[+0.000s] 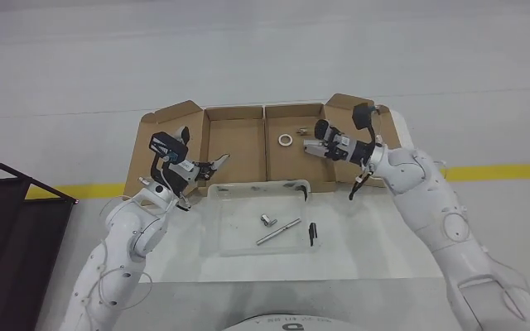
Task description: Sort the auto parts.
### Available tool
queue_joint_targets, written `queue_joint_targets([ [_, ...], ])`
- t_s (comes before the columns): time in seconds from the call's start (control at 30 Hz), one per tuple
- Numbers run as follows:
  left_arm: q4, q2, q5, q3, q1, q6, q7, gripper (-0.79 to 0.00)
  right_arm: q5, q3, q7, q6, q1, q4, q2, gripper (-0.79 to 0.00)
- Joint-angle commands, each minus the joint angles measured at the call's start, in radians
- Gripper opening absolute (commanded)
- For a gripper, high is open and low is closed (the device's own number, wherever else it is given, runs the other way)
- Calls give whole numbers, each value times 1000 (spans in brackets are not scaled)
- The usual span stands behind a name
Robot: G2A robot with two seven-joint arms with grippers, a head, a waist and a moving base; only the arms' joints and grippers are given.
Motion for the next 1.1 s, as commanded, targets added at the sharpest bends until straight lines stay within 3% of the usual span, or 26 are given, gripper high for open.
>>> queue_joint_targets([
  [0.0,0,0,0,0,0,0,0,0,-82,-15,-46,35,-7,-25,-6,0],
  [0.3,0,0,0,0,0,0,0,0,-90,-14,-58,41,-10,-28,-6,0],
  [0.4,0,0,0,0,0,0,0,0,-55,-46,40,80,25,-9,-10,0],
  [0.53,0,0,0,0,0,0,0,0,-45,-73,135,-42,29,-34,-4,0],
  [0.57,0,0,0,0,0,0,0,0,-49,-73,152,-88,18,-49,1,-89],
  [0.6,0,0,0,0,0,0,0,0,-64,-70,170,-117,6,-69,6,-237],
  [0.63,0,0,0,0,0,0,0,0,-80,-67,179,-117,-8,-99,12,-280],
  [0.77,0,0,0,0,0,0,0,0,-206,-45,189,-117,-71,-204,33,-336],
  [1.07,0,0,0,0,0,0,0,0,-440,-85,138,-38,-106,-277,30,-351],
])
